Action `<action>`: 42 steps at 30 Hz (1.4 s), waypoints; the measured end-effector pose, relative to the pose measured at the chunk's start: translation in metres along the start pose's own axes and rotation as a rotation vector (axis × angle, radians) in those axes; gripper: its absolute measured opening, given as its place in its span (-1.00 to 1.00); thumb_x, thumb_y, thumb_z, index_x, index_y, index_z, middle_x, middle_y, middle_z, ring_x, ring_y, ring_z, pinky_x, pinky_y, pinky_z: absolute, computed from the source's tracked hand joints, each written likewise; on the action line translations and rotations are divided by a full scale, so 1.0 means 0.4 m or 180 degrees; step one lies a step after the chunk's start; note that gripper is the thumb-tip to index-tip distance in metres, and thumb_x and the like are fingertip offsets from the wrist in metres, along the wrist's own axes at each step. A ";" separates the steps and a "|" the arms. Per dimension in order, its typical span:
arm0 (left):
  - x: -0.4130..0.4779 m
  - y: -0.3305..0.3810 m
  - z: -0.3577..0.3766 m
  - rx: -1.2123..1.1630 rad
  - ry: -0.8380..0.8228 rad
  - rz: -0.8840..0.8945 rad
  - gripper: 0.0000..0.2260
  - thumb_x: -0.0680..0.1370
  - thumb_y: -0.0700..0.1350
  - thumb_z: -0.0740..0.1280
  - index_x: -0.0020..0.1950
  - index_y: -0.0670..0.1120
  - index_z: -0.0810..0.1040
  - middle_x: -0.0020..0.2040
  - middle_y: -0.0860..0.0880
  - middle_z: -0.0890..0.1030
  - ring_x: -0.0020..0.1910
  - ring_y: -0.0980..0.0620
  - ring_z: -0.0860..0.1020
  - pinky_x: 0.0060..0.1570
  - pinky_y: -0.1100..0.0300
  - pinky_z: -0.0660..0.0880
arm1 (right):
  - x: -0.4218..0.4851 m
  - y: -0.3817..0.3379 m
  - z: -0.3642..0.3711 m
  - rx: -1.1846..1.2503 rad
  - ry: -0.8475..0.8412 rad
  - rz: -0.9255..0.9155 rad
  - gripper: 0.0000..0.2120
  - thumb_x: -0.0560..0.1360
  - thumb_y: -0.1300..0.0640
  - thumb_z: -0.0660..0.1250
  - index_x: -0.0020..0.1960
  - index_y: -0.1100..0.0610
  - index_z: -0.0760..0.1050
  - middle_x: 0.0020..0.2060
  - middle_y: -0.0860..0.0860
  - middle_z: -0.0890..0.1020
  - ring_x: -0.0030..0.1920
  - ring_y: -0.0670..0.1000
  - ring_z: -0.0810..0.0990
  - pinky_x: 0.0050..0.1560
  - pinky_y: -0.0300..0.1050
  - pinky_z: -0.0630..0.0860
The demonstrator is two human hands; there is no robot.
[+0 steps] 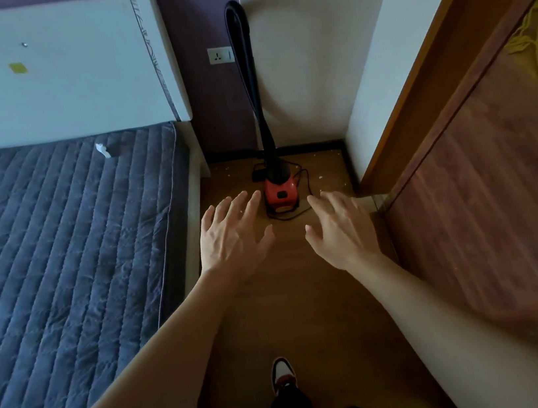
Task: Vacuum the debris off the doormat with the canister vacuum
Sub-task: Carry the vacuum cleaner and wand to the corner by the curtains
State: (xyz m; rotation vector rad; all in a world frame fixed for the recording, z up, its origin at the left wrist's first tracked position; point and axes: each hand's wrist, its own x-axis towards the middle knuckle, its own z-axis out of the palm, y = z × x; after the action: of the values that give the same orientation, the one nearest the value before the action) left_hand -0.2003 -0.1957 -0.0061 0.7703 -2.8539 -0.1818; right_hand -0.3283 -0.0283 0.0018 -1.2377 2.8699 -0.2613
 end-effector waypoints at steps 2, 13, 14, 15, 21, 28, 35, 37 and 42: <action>0.066 -0.019 0.009 0.0010 -0.0050 0.0061 -0.37 0.57 0.30 0.10 0.59 0.07 0.26 0.54 -0.04 0.39 0.51 -0.12 0.35 0.49 -0.16 0.27 | 0.059 0.000 0.001 0.0014 -0.0016 0.0039 -0.45 0.57 -0.11 0.30 0.50 0.09 0.41 0.41 0.16 0.51 0.44 0.18 0.46 0.42 0.19 0.41; 0.388 -0.006 0.069 -0.0079 -0.0108 0.0188 -0.37 0.56 0.30 0.10 0.59 0.07 0.27 0.53 -0.03 0.40 0.51 -0.12 0.35 0.50 -0.16 0.25 | 0.337 0.115 0.025 -0.0049 0.0013 0.0155 -0.46 0.55 -0.09 0.34 0.47 0.09 0.45 0.35 0.14 0.56 0.38 0.16 0.51 0.39 0.22 0.44; 0.418 0.000 0.080 -0.0074 -0.0115 0.0181 -0.37 0.56 0.30 0.10 0.59 0.08 0.27 0.53 -0.03 0.40 0.51 -0.11 0.34 0.50 -0.15 0.24 | 0.363 0.132 0.029 -0.0050 0.0005 0.0143 -0.46 0.55 -0.09 0.33 0.47 0.09 0.44 0.35 0.14 0.56 0.39 0.15 0.50 0.39 0.21 0.43; 0.449 0.008 0.091 -0.0064 -0.0118 0.0172 -0.37 0.56 0.30 0.11 0.59 0.08 0.27 0.53 -0.03 0.40 0.51 -0.11 0.34 0.50 -0.15 0.24 | 0.392 0.151 0.033 -0.0059 0.0007 0.0126 -0.47 0.55 -0.09 0.33 0.47 0.09 0.43 0.35 0.13 0.55 0.39 0.15 0.49 0.40 0.20 0.43; 0.678 0.074 0.138 0.0056 -0.0144 0.0125 -0.38 0.58 0.31 0.13 0.59 0.08 0.28 0.54 -0.03 0.40 0.52 -0.11 0.34 0.50 -0.14 0.21 | 0.609 0.286 0.033 0.0012 0.0049 0.0041 -0.46 0.59 -0.10 0.29 0.51 0.08 0.41 0.41 0.14 0.52 0.45 0.16 0.45 0.44 0.20 0.39; 0.951 0.205 0.192 0.0114 -0.0109 -0.0035 -0.40 0.58 0.27 0.16 0.58 0.07 0.30 0.51 -0.03 0.43 0.49 -0.10 0.37 0.48 -0.11 0.26 | 0.860 0.501 0.017 0.0074 -0.0069 -0.0052 -0.45 0.60 -0.12 0.26 0.53 0.06 0.37 0.46 0.14 0.48 0.49 0.16 0.41 0.46 0.21 0.37; 1.090 0.221 0.225 0.0179 -0.0140 -0.0379 -0.42 0.58 0.25 0.19 0.57 0.07 0.32 0.50 -0.01 0.44 0.48 -0.07 0.39 0.47 -0.11 0.26 | 1.053 0.596 0.038 0.0134 -0.0239 -0.0246 -0.45 0.59 -0.13 0.27 0.52 0.06 0.38 0.45 0.14 0.49 0.47 0.18 0.43 0.44 0.21 0.39; 1.119 0.205 0.231 0.0178 -0.0116 -0.0493 -0.42 0.58 0.24 0.20 0.56 0.07 0.33 0.50 -0.02 0.45 0.48 -0.08 0.40 0.47 -0.12 0.27 | 1.099 0.594 0.049 0.0171 -0.0247 -0.0284 -0.46 0.59 -0.13 0.28 0.51 0.06 0.40 0.44 0.13 0.50 0.46 0.18 0.45 0.43 0.21 0.39; 1.174 0.134 0.260 0.0173 -0.0178 -0.0733 -0.42 0.58 0.25 0.19 0.56 0.06 0.32 0.50 -0.02 0.45 0.48 -0.08 0.39 0.48 -0.12 0.28 | 1.208 0.566 0.082 0.0121 -0.0367 -0.0432 -0.46 0.60 -0.14 0.27 0.52 0.05 0.40 0.45 0.11 0.49 0.48 0.17 0.43 0.44 0.18 0.38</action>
State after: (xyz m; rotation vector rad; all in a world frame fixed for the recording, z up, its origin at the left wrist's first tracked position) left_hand -0.6466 -0.3811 -0.0327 1.1218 -2.8260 -0.1593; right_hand -0.8222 -0.2296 -0.0362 -1.3941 2.6769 -0.2360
